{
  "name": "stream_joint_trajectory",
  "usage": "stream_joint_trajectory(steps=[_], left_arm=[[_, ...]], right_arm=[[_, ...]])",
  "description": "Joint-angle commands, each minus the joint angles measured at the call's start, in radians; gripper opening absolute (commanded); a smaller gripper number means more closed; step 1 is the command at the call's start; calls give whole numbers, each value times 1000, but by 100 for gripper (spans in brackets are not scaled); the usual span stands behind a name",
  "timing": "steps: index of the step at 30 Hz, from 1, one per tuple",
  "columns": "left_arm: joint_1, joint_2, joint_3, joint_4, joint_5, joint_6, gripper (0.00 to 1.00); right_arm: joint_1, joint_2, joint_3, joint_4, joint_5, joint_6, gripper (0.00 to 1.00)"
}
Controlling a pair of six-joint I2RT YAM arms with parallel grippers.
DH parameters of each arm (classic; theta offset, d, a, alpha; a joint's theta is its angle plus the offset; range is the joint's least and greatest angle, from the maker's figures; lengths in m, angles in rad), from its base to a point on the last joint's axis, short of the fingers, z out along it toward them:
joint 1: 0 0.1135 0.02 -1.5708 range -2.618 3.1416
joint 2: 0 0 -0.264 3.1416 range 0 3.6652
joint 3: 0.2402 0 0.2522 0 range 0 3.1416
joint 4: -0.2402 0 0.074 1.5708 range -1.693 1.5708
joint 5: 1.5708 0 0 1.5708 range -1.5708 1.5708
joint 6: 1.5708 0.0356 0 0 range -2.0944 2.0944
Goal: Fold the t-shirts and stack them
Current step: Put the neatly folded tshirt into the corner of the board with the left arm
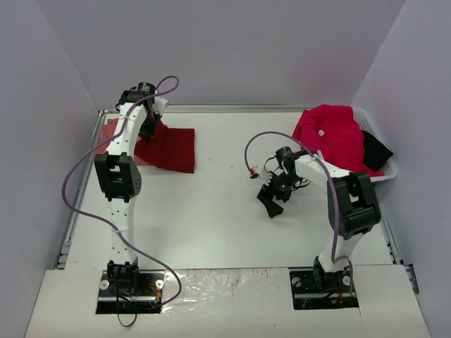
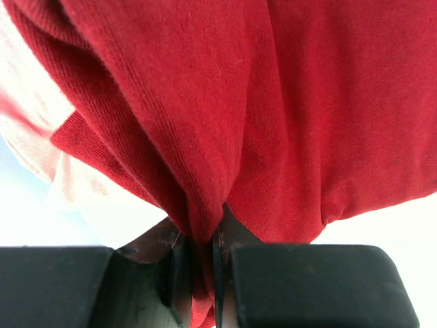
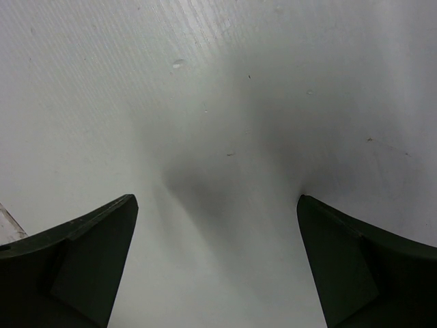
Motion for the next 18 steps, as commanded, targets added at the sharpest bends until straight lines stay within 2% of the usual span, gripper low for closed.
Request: stream_joint_trajectory(steps=[1, 7, 18], left_arm=[[14, -103, 56, -27, -46, 12, 3], [14, -129, 64, -21, -48, -5, 2], [15, -129, 177, -77, -81, 1, 2]], right_arm=[[8, 22, -5, -39, 24, -2, 100], [14, 31, -8, -39, 38, -2, 100], [31, 39, -8, -37, 59, 1, 100]])
